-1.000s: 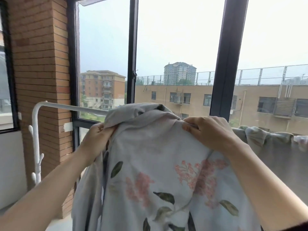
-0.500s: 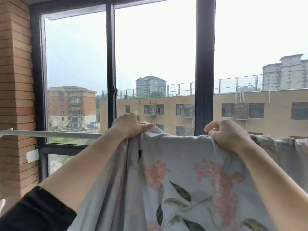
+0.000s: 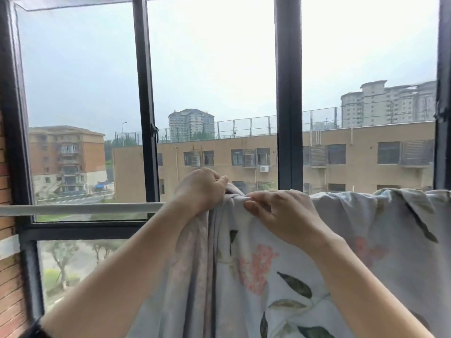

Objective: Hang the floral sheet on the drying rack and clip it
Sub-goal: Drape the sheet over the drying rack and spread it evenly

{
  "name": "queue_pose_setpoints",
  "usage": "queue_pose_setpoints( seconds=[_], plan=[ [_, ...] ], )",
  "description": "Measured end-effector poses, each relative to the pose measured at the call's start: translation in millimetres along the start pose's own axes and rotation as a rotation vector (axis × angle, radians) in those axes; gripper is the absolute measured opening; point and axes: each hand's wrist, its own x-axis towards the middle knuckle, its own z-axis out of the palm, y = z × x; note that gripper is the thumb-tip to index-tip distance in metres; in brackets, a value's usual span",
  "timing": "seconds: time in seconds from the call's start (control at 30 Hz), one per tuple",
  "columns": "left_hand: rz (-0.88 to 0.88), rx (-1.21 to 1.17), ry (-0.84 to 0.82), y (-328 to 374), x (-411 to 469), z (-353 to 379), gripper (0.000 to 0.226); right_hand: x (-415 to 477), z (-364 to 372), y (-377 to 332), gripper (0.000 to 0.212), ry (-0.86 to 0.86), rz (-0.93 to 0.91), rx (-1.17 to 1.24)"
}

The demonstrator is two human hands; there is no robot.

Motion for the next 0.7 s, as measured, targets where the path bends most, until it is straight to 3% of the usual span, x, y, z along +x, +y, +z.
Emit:
queue_pose_setpoints(
  seconds=[0.2,0.3,0.5,0.6,0.7],
  plan=[
    [0.041,-0.151,0.168,-8,-27,2,0.040,11,-6,5,0.032,-0.156,0.023,0.013],
    [-0.028,-0.372,0.204,-15,-50,7,0.049,12,-6,11,0.029,-0.164,0.017,0.025],
    [-0.032,-0.495,0.575,-43,-104,32,0.047,7,-9,17,0.029,-0.143,-0.003,0.039],
    [-0.076,-0.537,0.565,-45,-119,39,0.051,9,-8,16,0.029,-0.128,-0.022,0.040],
    [-0.155,-0.572,0.381,-43,-129,45,0.067,9,-7,15,0.028,-0.101,-0.039,0.044]
  ],
)
